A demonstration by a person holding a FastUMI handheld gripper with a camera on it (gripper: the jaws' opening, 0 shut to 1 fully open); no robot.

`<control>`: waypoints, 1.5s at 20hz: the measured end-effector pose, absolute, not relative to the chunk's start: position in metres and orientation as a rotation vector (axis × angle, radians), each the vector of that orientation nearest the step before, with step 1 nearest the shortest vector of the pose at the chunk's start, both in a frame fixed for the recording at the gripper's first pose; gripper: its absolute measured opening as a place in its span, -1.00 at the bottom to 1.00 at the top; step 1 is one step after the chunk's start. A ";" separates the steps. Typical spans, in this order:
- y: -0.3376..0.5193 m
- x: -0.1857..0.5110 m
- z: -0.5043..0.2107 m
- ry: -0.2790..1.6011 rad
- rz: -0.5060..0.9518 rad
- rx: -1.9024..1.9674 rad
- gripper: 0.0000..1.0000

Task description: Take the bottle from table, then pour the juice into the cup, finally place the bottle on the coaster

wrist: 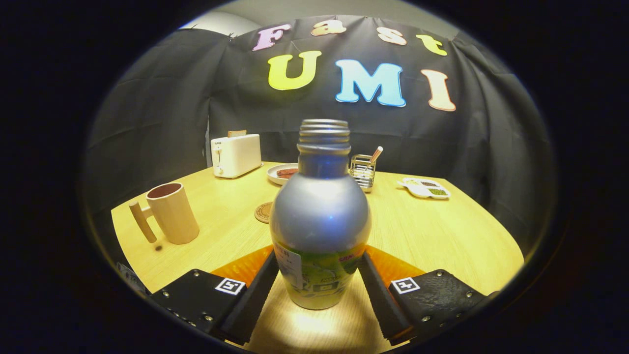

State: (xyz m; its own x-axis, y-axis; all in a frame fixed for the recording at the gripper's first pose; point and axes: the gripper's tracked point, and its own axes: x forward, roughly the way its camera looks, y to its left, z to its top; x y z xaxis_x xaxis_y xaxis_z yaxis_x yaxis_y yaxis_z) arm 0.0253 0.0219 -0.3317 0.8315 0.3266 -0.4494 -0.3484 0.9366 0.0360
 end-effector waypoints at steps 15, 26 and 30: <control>0.032 0.031 -0.295 0.482 0.365 -0.132 0.40; 0.075 0.040 -0.247 0.452 0.431 -0.290 0.40; 0.095 0.038 -0.237 0.431 0.465 -0.379 0.40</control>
State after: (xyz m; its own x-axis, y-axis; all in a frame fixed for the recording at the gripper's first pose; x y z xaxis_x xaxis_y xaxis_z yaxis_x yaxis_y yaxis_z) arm 0.0382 0.0953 -0.2372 0.8082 0.3454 -0.4770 -0.5015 0.8282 -0.2502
